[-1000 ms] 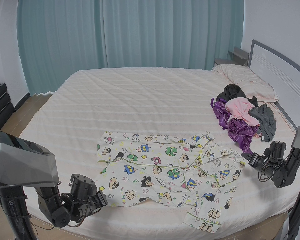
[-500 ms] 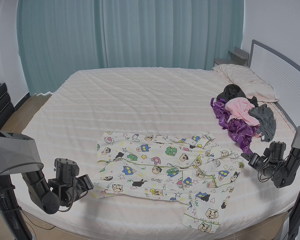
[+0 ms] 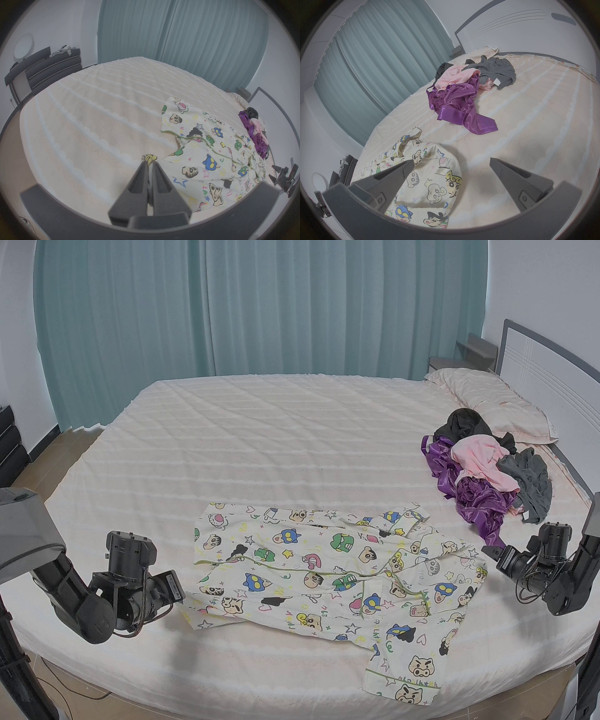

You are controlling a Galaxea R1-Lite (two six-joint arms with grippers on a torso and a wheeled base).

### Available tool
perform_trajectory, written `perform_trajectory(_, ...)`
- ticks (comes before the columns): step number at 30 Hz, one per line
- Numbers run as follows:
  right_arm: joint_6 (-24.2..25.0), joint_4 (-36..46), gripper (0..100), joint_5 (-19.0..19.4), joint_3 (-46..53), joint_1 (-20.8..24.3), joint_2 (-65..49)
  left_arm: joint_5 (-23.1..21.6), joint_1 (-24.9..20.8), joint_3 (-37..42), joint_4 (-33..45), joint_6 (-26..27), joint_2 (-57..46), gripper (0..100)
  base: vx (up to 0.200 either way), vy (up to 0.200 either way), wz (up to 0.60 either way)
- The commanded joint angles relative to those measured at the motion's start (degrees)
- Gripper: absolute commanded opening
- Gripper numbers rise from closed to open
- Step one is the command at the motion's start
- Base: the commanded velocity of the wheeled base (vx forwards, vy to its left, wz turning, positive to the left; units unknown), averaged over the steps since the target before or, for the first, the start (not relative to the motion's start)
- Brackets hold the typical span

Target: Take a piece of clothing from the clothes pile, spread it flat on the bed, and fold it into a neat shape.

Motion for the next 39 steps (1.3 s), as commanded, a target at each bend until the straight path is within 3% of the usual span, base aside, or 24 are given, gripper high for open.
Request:
perform_trajectory(1, 0.03, -0.02, 100, 0.01, -0.02, -0.09, 0.05, -0.12, -1.02, -4.49, 2.17, -0.07, -2.11, 100, 0.000, 0.000, 0.00)
perform_trajectory(12, 0.03, -0.11, 100, -0.08, 0.42, 0.00, -0.48, -0.30, -1.37, 4.74, 2.17, -0.25, -3.34, 100, 0.000, 0.000, 0.00)
perform_trajectory(17, -0.23, 0.33, 100, 0.54, 3.59, 0.35, -5.14, -0.39, -7.26, 12.30, 1.91, -7.28, -10.37, 100, 0.000, 0.000, 0.00)
perform_trajectory(19, 0.03, 0.07, 100, 0.80, 7.54, 2.46, -6.81, -0.39, -10.95, 14.85, 2.00, -12.11, -13.62, 100, 0.000, 0.000, 0.00)
perform_trajectory(24, 0.03, -0.81, 100, 0.80, 13.78, 5.36, -9.27, -0.04, -17.54, 18.71, 2.00, -16.16, -17.05, 100, 0.000, 0.000, 0.00)
perform_trajectory(31, 0.12, -0.55, 100, 2.03, 24.77, 12.83, -12.96, 0.23, -17.89, 20.47, 1.91, -18.62, -17.84, 100, -0.143, 0.000, 0.00)
perform_trajectory(39, 5.92, 3.32, 100, 1.24, 24.86, 22.24, -10.23, 0.23, -17.98, 21.61, 1.91, -18.97, -18.19, 100, -0.200, 0.000, 0.00)
